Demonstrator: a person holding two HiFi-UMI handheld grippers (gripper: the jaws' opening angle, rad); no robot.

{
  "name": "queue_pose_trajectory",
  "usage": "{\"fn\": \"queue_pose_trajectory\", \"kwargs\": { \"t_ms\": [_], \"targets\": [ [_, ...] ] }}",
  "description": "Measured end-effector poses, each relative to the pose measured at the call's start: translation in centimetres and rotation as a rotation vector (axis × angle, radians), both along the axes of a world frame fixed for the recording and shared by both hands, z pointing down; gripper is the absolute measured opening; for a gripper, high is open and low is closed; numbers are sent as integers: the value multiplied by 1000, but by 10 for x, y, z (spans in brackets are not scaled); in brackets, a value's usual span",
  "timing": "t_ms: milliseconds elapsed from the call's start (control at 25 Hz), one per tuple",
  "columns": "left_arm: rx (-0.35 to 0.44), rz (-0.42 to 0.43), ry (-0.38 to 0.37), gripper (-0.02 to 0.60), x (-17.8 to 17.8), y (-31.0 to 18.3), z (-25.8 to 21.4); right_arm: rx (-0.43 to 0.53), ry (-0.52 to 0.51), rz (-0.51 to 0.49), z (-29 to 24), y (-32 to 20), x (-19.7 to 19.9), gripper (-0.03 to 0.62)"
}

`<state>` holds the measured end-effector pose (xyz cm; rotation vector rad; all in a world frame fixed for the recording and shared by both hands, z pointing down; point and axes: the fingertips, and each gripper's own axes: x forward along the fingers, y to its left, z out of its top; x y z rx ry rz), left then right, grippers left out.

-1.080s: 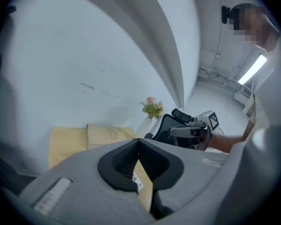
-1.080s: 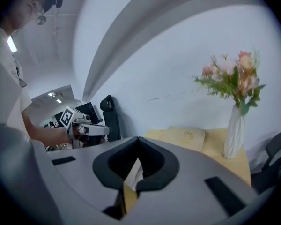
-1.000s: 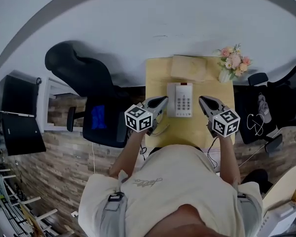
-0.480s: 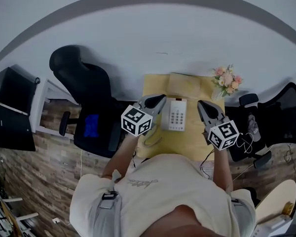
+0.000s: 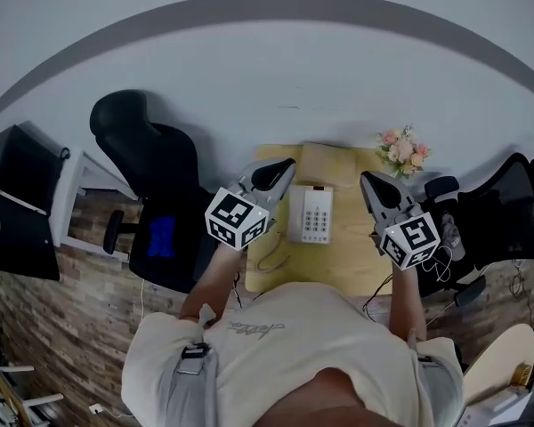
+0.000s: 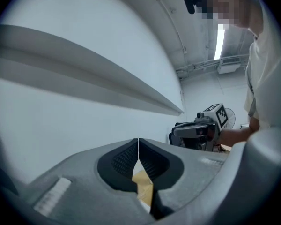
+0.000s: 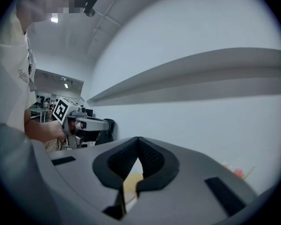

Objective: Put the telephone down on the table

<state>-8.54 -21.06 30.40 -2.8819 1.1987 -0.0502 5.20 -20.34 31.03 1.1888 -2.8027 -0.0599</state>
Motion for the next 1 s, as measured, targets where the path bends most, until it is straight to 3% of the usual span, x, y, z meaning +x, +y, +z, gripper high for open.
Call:
{"fn": "queue_pose_trajectory", "kwargs": {
  "t_ms": [480,720,1000],
  "targets": [
    [29,-65,28,18,-27,-14,-18,91,-32,71,-47,-13,9,2],
    [33,-83,26,18,-34,-12,-13,31,-46,56,-27,-5,1,2],
    [-16,-89,62,18,-38,-9,5,-38,-40,38,-2,4,-1,2]
  ]
}}
